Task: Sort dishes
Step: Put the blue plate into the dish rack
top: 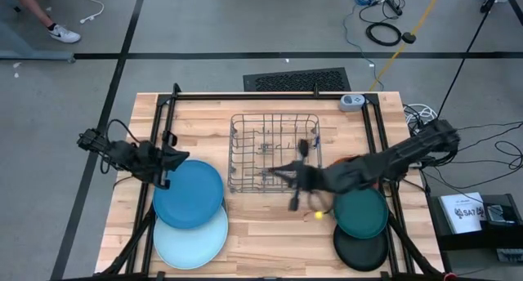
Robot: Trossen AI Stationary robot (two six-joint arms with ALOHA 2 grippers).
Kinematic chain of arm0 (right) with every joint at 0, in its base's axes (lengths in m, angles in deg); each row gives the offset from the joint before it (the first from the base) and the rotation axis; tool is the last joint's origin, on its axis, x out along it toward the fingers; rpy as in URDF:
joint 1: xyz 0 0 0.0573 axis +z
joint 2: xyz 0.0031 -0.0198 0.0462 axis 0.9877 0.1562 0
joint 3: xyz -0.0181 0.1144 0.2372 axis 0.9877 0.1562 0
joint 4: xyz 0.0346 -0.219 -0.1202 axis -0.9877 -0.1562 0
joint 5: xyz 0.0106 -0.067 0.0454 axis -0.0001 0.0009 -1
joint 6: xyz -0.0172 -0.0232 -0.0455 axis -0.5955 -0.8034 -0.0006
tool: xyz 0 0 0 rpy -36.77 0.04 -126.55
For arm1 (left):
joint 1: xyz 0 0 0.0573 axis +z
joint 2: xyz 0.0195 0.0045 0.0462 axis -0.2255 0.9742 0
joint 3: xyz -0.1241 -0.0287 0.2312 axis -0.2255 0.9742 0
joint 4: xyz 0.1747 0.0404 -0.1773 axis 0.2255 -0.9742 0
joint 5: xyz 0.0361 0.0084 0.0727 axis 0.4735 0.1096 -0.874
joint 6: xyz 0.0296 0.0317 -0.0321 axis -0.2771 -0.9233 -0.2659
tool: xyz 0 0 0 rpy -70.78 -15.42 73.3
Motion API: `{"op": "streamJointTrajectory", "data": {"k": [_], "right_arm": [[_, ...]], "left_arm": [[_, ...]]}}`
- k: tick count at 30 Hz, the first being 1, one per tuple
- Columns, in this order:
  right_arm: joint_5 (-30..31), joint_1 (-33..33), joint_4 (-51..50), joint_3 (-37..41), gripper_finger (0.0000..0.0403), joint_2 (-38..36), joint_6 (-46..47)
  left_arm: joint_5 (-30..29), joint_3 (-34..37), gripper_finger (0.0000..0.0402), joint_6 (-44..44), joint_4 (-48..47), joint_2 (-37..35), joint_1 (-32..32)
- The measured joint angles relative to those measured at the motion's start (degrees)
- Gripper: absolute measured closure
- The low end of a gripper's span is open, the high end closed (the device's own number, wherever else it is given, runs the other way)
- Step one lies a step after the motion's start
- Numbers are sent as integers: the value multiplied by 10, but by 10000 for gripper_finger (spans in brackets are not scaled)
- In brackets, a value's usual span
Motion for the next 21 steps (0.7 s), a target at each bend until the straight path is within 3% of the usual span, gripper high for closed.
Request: {"op": "streamJointTrajectory", "data": {"k": [7,14,19,21], "right_arm": [[-17,-1,-106,-202,394,155,-58],[-21,18,-113,-315,394,262,-84],[-126,32,-118,-392,394,333,-125],[-143,36,-113,-430,394,365,-123]], "left_arm": [[0,0,392,-11,7,0,0],[9,0,343,-10,10,0,0],[13,-1,312,-10,12,0,0],[16,-1,304,-11,17,0,0]]}}
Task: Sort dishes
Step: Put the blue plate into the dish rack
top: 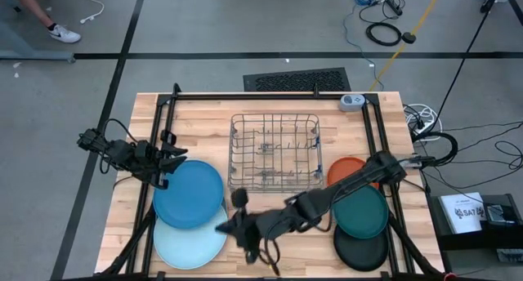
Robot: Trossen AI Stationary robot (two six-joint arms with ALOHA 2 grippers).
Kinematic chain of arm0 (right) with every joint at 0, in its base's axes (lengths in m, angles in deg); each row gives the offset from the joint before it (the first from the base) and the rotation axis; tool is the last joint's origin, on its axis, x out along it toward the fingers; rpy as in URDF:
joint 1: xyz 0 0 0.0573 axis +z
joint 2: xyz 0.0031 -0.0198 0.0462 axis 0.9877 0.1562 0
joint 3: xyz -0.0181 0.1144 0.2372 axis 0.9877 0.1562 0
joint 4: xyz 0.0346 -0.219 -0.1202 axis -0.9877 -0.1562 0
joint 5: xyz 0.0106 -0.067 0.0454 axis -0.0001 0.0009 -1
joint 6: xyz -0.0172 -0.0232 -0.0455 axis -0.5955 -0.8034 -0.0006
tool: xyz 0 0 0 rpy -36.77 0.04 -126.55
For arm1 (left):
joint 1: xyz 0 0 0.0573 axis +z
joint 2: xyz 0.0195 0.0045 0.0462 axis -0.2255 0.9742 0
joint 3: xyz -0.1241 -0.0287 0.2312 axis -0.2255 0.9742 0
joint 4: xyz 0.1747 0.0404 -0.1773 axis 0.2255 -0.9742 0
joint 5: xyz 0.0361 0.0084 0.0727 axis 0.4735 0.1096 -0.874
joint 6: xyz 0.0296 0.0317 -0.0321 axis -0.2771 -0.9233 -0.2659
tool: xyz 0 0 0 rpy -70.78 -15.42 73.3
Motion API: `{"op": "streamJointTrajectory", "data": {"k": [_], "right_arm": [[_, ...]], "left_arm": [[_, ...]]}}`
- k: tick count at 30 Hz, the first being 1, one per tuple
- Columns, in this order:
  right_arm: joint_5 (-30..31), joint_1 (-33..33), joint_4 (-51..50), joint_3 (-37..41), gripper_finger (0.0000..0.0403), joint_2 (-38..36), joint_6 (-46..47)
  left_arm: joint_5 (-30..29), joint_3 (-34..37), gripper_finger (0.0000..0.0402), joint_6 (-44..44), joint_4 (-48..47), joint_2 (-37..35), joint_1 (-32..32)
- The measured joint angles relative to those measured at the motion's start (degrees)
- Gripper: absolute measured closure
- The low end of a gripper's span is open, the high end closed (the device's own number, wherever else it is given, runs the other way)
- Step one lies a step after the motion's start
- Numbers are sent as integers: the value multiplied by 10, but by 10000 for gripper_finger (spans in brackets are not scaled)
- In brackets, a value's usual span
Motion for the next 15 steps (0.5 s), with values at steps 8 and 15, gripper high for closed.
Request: {"op": "streamJointTrajectory", "data": {"k": [8,15], "right_arm": [[2,-3,-44,-179,394,123,15],[-36,-20,-105,-166,392,137,73]], "left_arm": [[7,0,297,0,24,0,0],[6,0,297,-4,21,0,0]]}}
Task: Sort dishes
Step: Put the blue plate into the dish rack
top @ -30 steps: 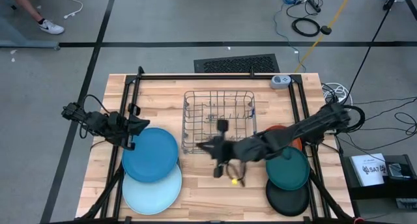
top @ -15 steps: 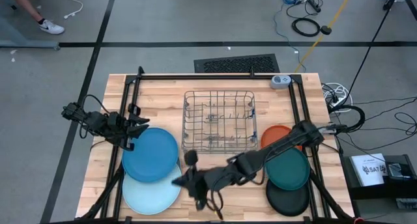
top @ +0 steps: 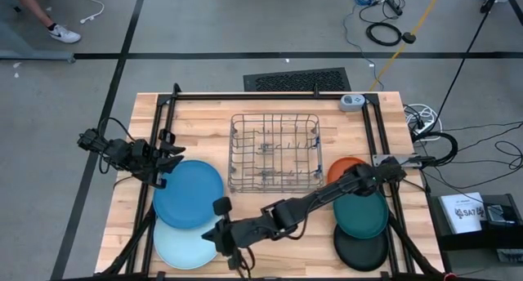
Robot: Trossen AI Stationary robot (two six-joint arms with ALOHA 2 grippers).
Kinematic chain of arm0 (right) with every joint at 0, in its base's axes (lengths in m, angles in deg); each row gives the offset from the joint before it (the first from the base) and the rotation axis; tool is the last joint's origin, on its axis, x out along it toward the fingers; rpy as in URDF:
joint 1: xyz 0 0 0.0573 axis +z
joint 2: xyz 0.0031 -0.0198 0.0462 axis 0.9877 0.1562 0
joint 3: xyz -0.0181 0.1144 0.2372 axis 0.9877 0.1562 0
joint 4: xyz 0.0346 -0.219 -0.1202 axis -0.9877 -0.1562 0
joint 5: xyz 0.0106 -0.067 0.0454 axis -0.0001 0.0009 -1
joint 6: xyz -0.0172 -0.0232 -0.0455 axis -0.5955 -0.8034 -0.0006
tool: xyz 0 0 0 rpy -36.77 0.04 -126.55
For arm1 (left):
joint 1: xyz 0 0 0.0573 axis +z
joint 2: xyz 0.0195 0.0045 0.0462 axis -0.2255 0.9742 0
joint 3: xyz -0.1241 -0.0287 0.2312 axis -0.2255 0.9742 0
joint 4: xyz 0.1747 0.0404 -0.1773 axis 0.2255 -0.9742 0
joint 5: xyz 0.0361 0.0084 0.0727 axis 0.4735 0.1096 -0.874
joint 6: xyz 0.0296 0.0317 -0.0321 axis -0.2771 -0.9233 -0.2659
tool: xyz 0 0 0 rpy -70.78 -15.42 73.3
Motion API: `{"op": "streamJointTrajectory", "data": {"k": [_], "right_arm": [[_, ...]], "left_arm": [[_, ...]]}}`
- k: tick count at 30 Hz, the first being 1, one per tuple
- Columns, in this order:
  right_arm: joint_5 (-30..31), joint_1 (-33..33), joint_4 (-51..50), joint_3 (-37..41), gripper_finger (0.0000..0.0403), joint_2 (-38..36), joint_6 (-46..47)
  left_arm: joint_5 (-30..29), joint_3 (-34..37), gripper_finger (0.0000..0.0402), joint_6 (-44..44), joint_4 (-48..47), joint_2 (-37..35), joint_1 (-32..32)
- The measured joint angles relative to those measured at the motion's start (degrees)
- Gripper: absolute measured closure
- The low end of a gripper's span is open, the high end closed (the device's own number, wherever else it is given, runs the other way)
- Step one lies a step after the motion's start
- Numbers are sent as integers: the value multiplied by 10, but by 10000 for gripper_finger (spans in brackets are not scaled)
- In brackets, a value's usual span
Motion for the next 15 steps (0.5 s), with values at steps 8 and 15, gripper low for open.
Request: {"op": "streamJointTrajectory", "data": {"k": [8,15], "right_arm": [[-22,-12,-46,0,315,23,8],[-31,-16,-15,0,218,61,-25]], "left_arm": [[-4,0,297,-13,0,0,0],[-6,0,297,-15,1,0,0]]}}
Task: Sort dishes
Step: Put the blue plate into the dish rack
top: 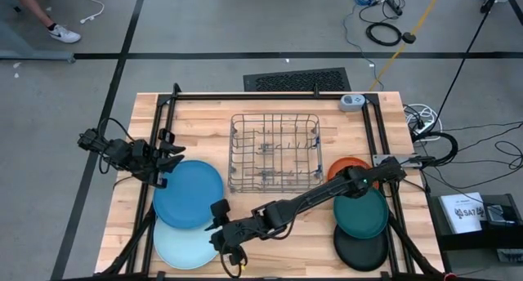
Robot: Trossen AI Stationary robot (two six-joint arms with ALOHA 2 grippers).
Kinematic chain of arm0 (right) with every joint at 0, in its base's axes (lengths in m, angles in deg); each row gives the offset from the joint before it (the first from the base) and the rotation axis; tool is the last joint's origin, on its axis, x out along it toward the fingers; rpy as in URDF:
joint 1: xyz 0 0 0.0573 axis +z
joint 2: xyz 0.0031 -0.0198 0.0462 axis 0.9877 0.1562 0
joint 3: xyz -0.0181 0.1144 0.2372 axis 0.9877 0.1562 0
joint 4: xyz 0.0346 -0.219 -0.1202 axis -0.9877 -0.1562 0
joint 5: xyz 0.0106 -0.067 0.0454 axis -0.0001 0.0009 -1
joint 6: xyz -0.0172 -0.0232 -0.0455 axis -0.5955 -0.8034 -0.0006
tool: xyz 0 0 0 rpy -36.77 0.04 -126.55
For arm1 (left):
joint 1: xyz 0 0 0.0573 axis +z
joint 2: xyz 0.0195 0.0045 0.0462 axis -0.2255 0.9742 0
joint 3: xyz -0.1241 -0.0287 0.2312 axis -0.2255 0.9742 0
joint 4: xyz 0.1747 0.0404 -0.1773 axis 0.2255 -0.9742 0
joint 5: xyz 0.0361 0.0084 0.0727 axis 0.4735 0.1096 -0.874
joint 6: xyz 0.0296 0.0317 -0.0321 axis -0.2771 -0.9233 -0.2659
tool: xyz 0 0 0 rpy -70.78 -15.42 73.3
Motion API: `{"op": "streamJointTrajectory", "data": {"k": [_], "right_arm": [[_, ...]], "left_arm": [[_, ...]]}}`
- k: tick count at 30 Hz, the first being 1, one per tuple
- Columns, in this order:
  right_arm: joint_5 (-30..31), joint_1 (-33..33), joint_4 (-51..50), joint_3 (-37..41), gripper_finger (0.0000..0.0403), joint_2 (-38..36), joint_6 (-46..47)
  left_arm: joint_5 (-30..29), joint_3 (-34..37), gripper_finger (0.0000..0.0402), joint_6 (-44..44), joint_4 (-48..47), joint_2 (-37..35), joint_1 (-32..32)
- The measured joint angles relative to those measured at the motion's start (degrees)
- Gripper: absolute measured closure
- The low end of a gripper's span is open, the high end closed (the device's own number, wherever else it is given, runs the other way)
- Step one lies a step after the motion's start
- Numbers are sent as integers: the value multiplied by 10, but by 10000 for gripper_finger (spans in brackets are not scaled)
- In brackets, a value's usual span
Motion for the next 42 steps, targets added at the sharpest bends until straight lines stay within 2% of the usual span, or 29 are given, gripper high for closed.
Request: {"op": "streamJointTrajectory", "data": {"k": [4,8,26,42], "right_arm": [[0,-2,50,0,191,25,-22],[0,-7,74,0,192,55,-41],[-4,-40,17,0,200,79,-42],[15,-62,22,0,200,100,-18]], "left_arm": [[-8,0,297,0,-1,0,0],[-10,0,297,0,-2,0,0],[-12,0,297,0,-3,0,0],[-12,0,297,3,-4,0,0]]}}
